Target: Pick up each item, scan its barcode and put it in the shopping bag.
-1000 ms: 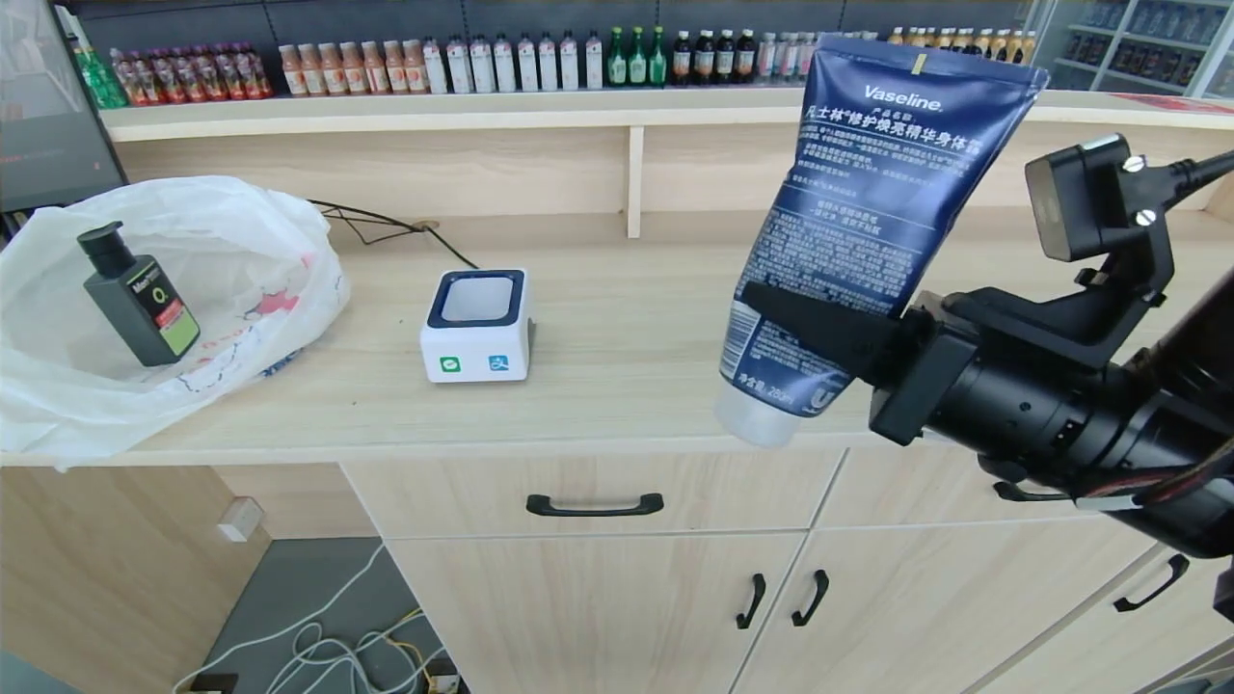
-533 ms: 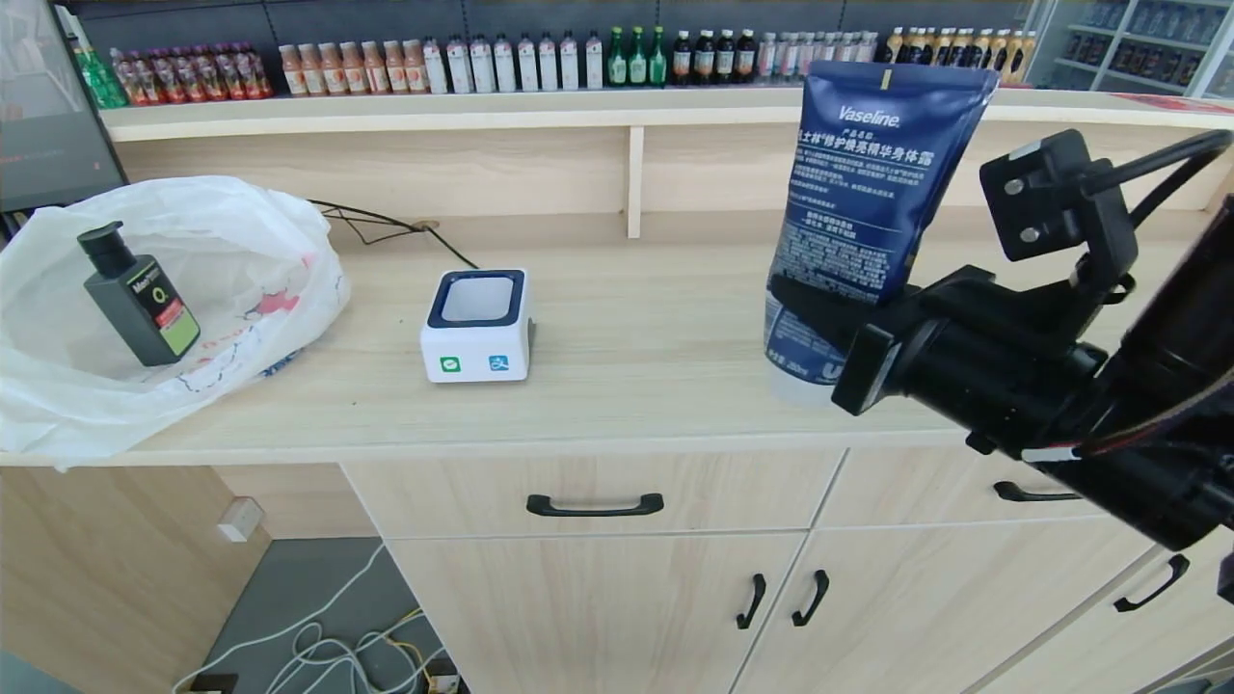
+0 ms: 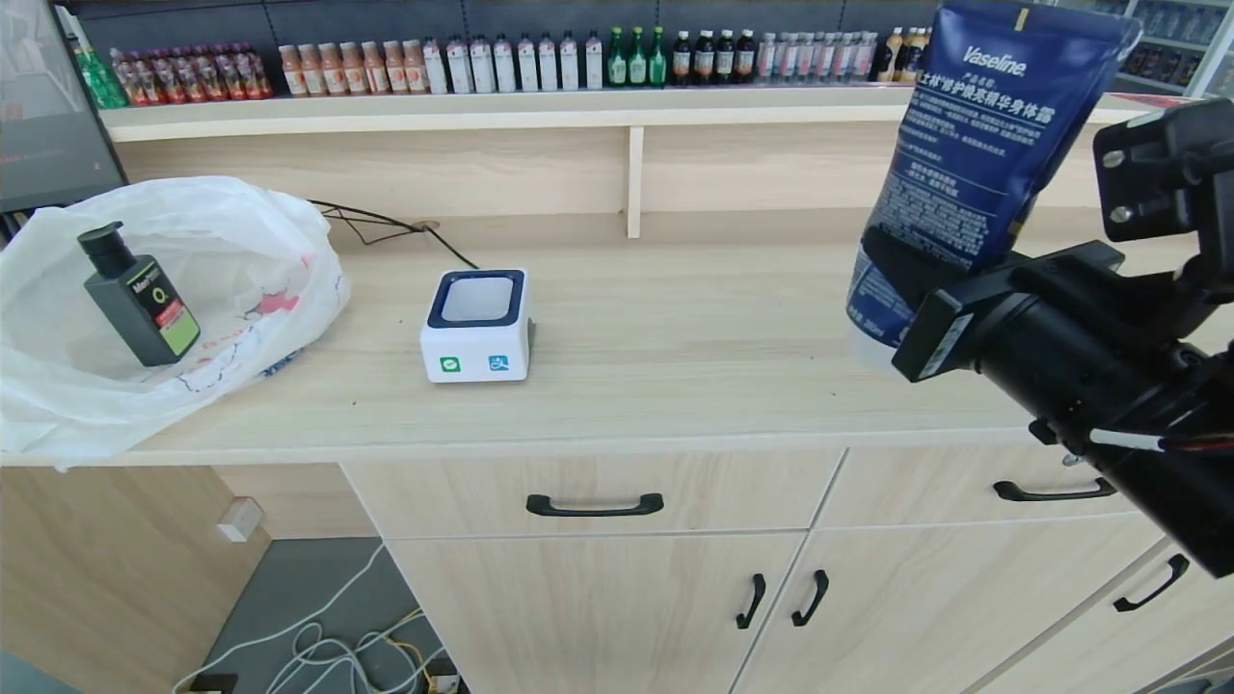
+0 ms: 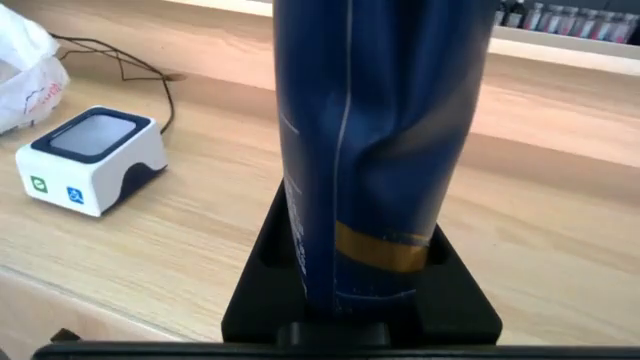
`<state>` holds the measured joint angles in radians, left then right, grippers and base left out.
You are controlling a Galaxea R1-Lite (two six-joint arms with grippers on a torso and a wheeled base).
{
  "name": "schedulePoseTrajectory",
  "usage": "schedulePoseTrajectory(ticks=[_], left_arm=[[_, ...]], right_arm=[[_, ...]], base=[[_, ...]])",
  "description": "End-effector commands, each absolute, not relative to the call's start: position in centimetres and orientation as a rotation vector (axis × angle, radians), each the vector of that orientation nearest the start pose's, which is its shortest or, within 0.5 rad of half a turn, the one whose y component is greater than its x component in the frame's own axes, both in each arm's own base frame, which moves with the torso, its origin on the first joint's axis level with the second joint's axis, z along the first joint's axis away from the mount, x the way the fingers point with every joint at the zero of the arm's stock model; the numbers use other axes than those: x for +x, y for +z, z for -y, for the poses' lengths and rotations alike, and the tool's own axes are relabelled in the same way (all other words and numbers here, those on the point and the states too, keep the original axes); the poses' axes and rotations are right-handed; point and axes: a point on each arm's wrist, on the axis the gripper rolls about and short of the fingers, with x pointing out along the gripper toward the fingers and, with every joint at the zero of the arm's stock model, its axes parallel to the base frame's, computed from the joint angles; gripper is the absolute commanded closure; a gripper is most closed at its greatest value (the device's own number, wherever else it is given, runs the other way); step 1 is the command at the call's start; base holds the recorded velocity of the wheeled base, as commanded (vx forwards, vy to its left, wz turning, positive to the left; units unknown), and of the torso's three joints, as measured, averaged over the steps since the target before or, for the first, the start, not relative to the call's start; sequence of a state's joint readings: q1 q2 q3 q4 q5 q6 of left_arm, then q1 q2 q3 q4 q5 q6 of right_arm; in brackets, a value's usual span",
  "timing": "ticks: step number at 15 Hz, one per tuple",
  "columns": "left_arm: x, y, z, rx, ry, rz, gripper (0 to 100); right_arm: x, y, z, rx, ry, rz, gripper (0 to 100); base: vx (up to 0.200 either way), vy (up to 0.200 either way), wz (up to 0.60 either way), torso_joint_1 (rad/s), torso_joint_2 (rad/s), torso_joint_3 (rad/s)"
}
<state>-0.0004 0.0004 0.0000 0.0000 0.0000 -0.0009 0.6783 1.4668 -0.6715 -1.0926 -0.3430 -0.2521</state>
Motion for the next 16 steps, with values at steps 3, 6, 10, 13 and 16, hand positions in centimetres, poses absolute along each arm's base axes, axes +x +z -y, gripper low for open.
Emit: schedulePoseTrajectory(ticks=[3,6,10,13,16], left_arm=[[-2.3,7.5,0.0,0.000,0.000,0.000,0],[-2.3,7.5,0.0,0.003,-0.002,0.000,0],[-2.3,7.5,0.0,0.008,-0.002,0.000,0],[-2.3,7.5,0.0,0.005,-0.002,0.000,0],[-2.3,7.5,0.0,0.002,-0.002,0.000,0]], right_arm=[[20.1,23.7,-15.0,-0.079,0.250,0.303,100],[21.0,23.5,-14.8,-0.057,0.213,0.345,100],[22.0,23.9,-12.8,-0.018,0.129,0.386,100],[22.0,24.3,-12.7,0.011,0.122,0.438,100],[22.6,24.4,-13.2,0.017,0.122,0.447,100]], base=[[0.000,0.000,0.00,0.000,0.00,0.000],[0.000,0.000,0.00,0.000,0.00,0.000],[0.000,0.000,0.00,0.000,0.00,0.000],[0.000,0.000,0.00,0.000,0.00,0.000],[0.000,0.133,0.00,0.000,0.00,-0.002]])
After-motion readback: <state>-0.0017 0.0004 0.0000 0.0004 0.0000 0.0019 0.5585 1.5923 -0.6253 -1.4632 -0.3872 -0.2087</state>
